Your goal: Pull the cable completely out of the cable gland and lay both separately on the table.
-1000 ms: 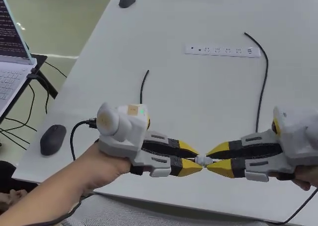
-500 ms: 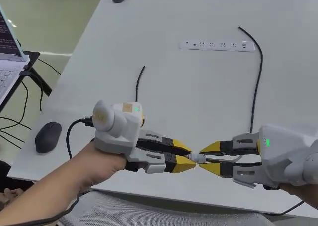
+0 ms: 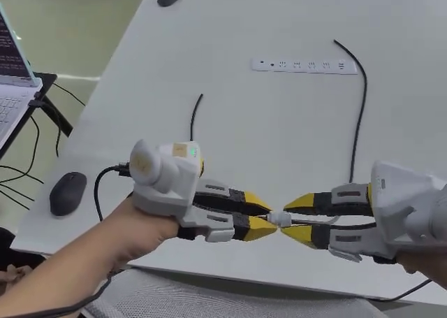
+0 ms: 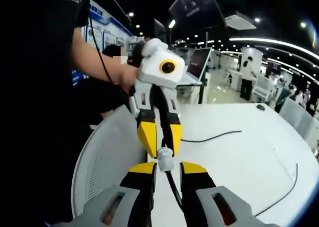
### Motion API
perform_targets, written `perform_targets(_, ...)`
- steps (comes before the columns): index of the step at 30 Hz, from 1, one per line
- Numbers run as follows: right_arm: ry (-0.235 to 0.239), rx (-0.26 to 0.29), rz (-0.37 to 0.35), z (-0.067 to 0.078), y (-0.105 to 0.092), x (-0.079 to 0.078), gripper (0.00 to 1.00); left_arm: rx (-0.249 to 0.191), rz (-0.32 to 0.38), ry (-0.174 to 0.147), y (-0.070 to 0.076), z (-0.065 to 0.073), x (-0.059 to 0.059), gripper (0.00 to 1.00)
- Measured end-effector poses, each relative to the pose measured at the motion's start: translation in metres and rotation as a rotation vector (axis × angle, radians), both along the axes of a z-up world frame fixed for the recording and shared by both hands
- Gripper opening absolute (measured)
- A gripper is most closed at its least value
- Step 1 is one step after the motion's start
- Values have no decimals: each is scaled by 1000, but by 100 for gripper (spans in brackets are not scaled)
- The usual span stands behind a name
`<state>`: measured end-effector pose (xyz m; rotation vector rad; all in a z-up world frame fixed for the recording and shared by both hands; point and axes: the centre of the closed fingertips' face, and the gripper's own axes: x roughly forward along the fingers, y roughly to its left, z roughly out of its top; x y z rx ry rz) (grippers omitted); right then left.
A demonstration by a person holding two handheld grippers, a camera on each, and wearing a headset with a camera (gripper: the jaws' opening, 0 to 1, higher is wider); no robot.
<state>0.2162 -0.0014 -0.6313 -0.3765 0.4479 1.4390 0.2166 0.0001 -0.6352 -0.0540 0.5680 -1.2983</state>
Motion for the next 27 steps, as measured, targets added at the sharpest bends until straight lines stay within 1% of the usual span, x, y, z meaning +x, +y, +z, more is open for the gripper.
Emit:
perform_targets(1,0,13,-14,3,0,1,15,3,-3,-3,0,0,0,15)
perform_targets(2,13,25,-39,6,-1,2,15,5,-4,-6,1,-1,0,15)
perform_targets(3,35,28,-63,7,-2,2,17,9,-5,-13,1,-1,1,15)
perform_targets(4,46,25,-80,6,-3,3,18,10,-5,-18,1,0,1,15)
perform_targets(6,47,7,-105,4,-7,4,17,12,4,-34,1,1,5,15)
perform_targets(7,59,-19,-127,0,-12,3,16,14,8,-36,2,2,7,15)
perform_targets(8,58,-30,-139,-2,-14,4,15,15,11,-37,2,3,8,15)
perform_targets(9,42,-42,-159,-5,-16,6,14,15,14,-43,2,5,9,15)
perform_targets(11,12,-88,-201,-11,-23,11,13,14,15,-49,3,8,11,15)
perform_targets(12,-23,-101,-196,-12,-23,12,15,17,13,-55,2,8,12,15)
perform_targets(13,-50,-109,-206,-12,-22,14,15,20,12,-61,2,9,13,15)
perform_targets(14,-64,-117,-219,-12,-23,16,15,21,12,-62,2,9,13,15)
perform_targets(15,-108,-136,-227,-13,-23,19,14,20,17,-66,3,10,15,15)
perform_targets(16,-131,-148,-204,-14,-20,17,14,20,19,-68,3,11,16,15)
perform_targets(17,-156,-162,-206,-14,-19,18,13,19,27,-75,4,12,18,15)
perform_targets(18,-192,-179,-220,-14,-19,22,11,14,31,-75,5,12,20,15)
perform_targets(21,-177,-152,-233,-10,-11,25,8,12,40,-80,6,10,25,15)
perform_targets(23,-187,-164,-224,-12,-7,27,6,9,41,-75,7,6,29,15)
perform_targets(25,-209,-194,-233,-14,-8,33,3,10,41,-70,7,4,32,15)
perform_targets(27,-208,-185,-232,-13,-7,35,2,3,44,-67,6,5,36,15)
